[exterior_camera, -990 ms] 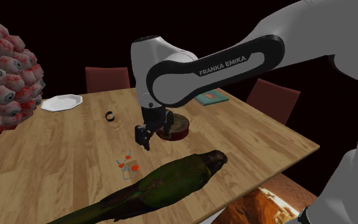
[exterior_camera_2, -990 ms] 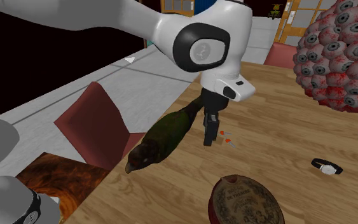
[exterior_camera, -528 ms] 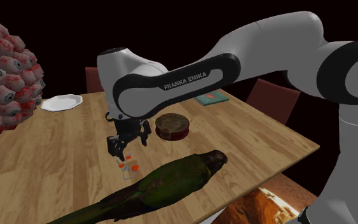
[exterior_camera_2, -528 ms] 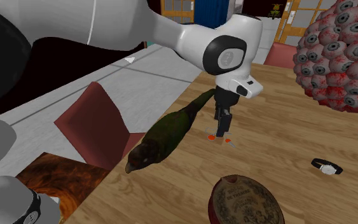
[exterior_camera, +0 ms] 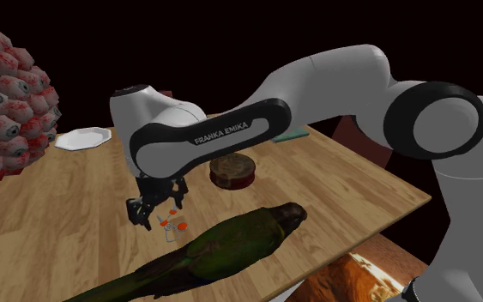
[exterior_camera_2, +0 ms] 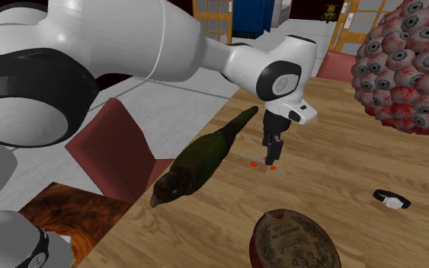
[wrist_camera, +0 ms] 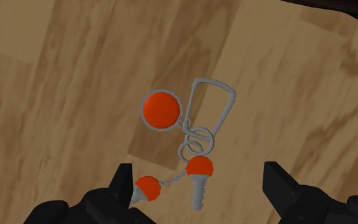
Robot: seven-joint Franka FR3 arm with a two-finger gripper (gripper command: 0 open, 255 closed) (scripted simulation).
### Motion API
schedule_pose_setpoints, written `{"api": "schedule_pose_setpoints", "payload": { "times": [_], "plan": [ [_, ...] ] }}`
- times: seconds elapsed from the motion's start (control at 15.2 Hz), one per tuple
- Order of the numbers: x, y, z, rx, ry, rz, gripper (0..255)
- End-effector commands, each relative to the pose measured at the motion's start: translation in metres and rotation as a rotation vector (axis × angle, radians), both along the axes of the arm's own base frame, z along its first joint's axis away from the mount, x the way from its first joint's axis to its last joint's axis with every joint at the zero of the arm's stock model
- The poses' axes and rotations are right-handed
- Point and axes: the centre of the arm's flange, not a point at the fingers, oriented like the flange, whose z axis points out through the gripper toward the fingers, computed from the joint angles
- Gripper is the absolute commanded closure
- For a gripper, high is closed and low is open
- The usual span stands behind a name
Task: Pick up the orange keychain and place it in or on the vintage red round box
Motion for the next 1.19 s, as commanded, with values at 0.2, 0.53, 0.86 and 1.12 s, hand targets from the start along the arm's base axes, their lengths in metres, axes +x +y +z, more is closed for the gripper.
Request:
{"api": "schedule_pose_setpoints", "payload": {
  "times": [0.2, 0.53, 0.86, 1.12],
  "plan": [
    [-0.001, -0.0004, -0.0183, 0.0, 0.0, 0.0, 0],
    [-0.001, -0.0004, -0.0183, 0.0, 0.0, 0.0, 0],
    [-0.0015, 0.0003, -0.0175, 0.001, 0.0, 0.0, 255],
    [-0.0022, -0.0011, -0.0169, 0.0, 0.0, 0.0, 255]
  ]
}}
